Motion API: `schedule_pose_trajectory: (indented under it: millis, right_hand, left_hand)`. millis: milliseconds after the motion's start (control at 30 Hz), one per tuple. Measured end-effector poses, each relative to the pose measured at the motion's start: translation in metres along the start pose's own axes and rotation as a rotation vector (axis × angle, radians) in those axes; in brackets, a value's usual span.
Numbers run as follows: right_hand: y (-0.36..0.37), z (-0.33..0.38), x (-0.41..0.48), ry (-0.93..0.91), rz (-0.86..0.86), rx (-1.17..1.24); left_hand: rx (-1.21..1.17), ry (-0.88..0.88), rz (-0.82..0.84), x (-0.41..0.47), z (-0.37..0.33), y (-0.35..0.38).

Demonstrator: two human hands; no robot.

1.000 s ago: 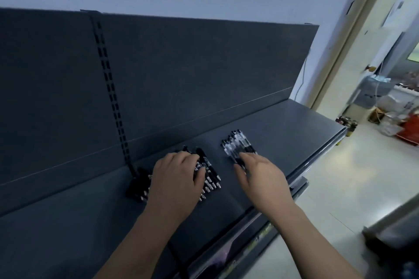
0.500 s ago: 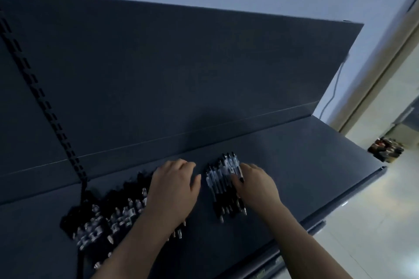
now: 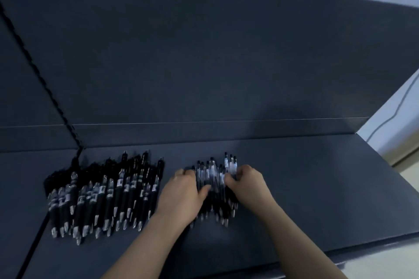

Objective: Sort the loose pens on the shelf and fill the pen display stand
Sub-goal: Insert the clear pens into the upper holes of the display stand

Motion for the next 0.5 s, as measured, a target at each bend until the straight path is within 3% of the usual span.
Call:
schedule_pose_trajectory:
  millis: [167, 500]
  right_hand:
    - [-0.004, -0.006, 0.004, -0.047, 0.08, -0.011]
    - [-0.004, -0.025, 0.016, -0.017, 0.168, 0.211]
  left_hand:
    - [-0.109, -0.129, 0.03, 0.011, -0.008, 0.006]
    - [-0.181, -0.148, 0.118, 0.022, -0.011, 0.024]
Point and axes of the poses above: each hand's wrist, its own x-axis towards the middle knuckle, its own y-axis out of the palm, z = x × y, the point moved 7 cm from there along x, towards the middle knuckle, and after that the axes turned 5 degrees about z, right-handed, at the moved point
